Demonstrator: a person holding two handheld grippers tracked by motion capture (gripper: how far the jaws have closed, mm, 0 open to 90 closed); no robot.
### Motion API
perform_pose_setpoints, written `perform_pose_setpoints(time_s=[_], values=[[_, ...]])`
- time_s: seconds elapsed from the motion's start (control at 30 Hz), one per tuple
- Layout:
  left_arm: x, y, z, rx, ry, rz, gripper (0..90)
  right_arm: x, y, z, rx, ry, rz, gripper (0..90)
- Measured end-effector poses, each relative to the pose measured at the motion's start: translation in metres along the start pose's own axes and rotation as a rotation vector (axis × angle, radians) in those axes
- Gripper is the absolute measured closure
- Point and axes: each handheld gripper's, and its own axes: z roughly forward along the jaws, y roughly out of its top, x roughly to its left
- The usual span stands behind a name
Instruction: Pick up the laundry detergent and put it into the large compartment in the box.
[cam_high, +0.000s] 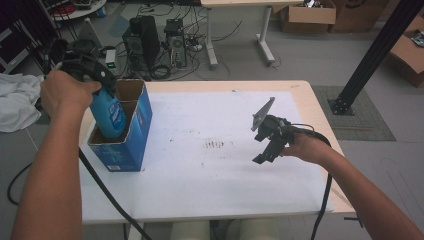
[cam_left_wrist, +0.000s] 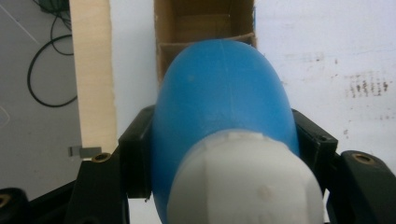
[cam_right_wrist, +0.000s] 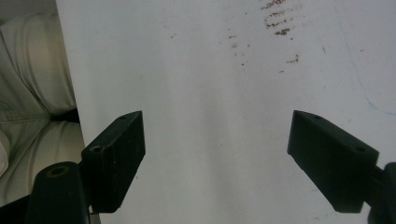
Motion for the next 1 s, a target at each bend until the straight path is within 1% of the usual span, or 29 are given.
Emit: perform_pose_setpoints(time_s=[0.1, 0.2, 0.27, 0.33, 0.5, 0.63, 0.77, 1.0], values=[[0.002, -0.002, 0.015, 0.007, 0.003, 0.004, 38.0, 0.0, -0.001, 0.0, 0.002, -0.001, 0.008, 19.0], [0.002, -0.004, 0.028, 0.011, 0.009, 0.016, 38.0, -0.001, -0.002, 0.0, 0.006, 0.0, 0.008, 19.0], [0.002, -0.006, 0.038, 0.023, 0.008, 0.028, 38.0, -0.001, -0.003, 0.001, 0.004, -0.001, 0.01, 19.0], [0.001, -0.008, 0.047, 0.014, 0.007, 0.033, 38.0, -0.002, -0.004, 0.001, 0.007, -0.001, 0.013, 19.0], [0.001, -0.01, 0.066, 0.024, 0.004, 0.046, 38.1, -0.002, -0.006, 0.002, 0.01, 0.002, 0.021, 19.0], [0.0, -0.012, 0.077, 0.026, -0.004, 0.052, 38.0, -0.003, -0.007, 0.002, 0.009, 0.001, 0.025, 19.0], [0.0, -0.014, 0.089, 0.045, -0.007, 0.067, 38.1, -0.003, -0.008, 0.002, 0.011, 0.002, 0.028, 19.0], [0.001, -0.017, 0.109, 0.07, -0.014, 0.068, 38.0, -0.004, -0.01, 0.003, 0.016, 0.003, 0.034, 19.0]])
